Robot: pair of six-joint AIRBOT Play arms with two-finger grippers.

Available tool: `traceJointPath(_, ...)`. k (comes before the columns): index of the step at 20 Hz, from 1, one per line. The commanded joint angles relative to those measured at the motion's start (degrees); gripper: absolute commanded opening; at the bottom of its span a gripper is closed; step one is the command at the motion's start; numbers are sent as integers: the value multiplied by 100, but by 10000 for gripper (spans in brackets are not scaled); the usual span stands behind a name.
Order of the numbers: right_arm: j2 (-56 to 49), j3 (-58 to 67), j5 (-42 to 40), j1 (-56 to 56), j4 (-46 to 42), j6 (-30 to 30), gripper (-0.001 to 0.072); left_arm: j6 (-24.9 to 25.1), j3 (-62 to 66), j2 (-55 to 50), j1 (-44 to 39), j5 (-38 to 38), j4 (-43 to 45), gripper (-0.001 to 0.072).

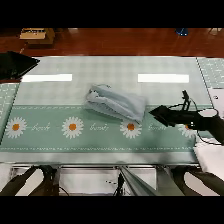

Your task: Fold the shirts.

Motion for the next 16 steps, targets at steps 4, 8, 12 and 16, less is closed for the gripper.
traceJointPath(4,-1300,52,-927,1416,3709,-2212,514,-13,0,-13,-4,2,42,409)
traceJointPath(8,-1672,737,-763,1764,3978,-2603,25,-11,0,-116,-7,0,42,409)
traceJointPath(12,-682,1753,293,964,3117,-2142,24,-7,0,-323,-7,20,50,407)
traceJointPath(16,813,2789,577,-514,1368,409,24,15,0,-658,-7,437,133,396)
